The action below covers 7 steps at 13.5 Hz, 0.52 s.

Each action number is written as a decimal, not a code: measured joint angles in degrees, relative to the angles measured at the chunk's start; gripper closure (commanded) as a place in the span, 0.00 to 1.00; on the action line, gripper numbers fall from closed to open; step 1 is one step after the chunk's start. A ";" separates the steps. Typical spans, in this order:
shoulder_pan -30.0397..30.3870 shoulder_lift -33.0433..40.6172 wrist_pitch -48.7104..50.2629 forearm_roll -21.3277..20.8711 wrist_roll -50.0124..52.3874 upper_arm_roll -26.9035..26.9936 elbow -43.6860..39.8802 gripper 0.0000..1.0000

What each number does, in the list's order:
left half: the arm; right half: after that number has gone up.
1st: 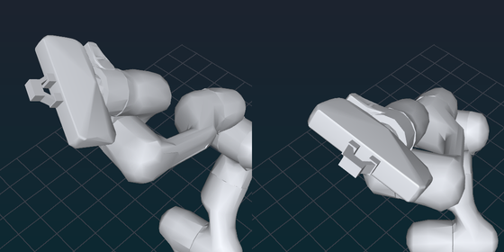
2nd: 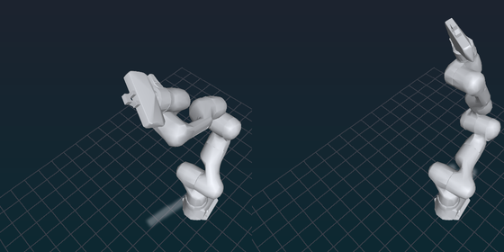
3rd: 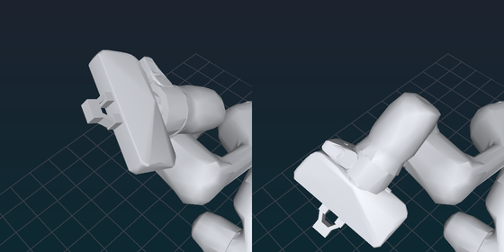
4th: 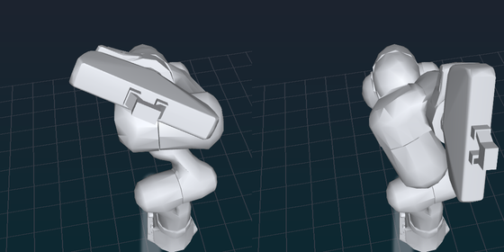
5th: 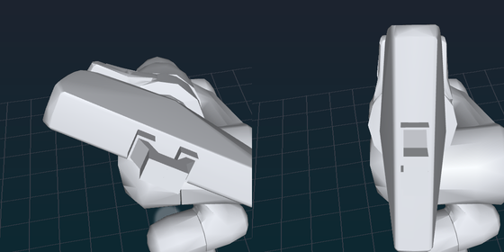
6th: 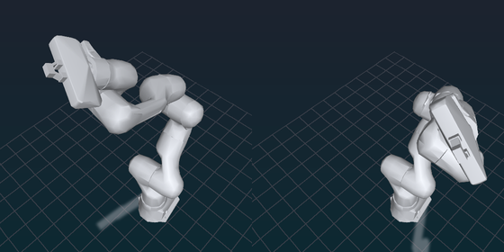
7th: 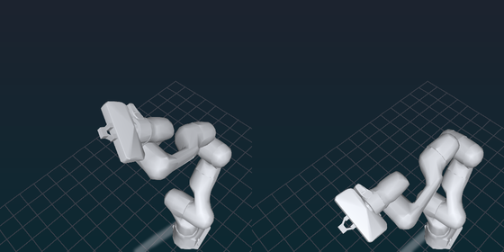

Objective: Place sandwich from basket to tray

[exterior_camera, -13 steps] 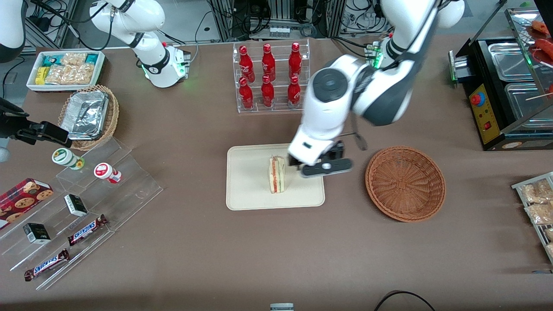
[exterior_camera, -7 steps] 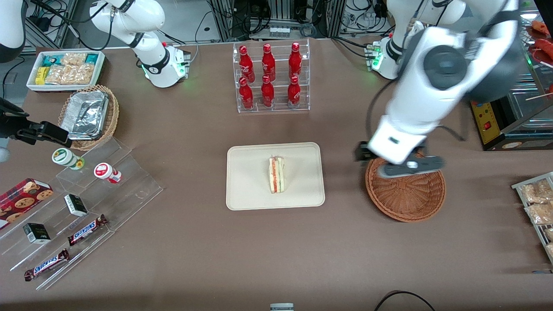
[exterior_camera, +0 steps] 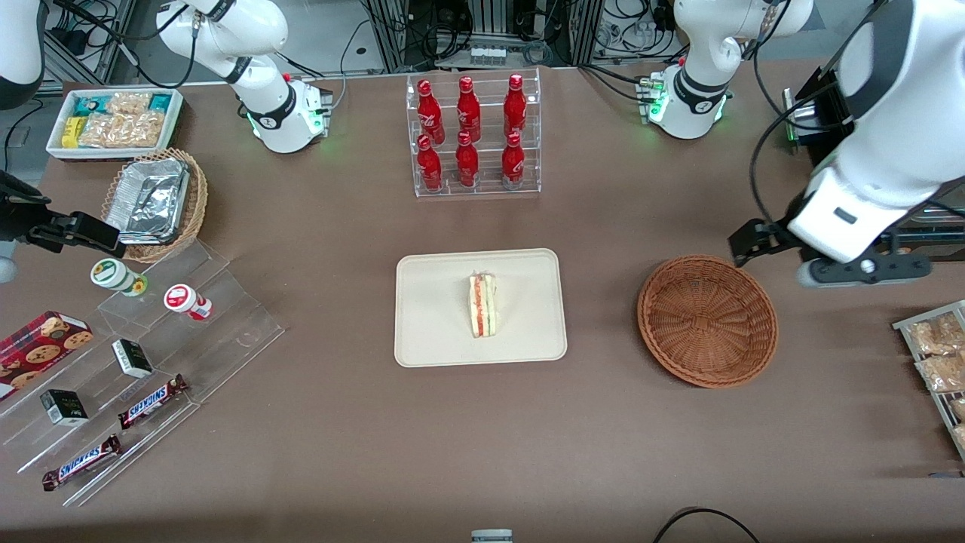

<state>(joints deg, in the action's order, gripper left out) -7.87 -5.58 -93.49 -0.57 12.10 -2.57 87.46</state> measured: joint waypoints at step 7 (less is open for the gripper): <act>9.86 5.47 2.33 2.61 -10.08 0.47 3.48 0.00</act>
<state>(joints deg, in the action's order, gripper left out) 1.99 -0.11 -91.16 2.04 2.02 -2.10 90.94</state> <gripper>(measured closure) 0.000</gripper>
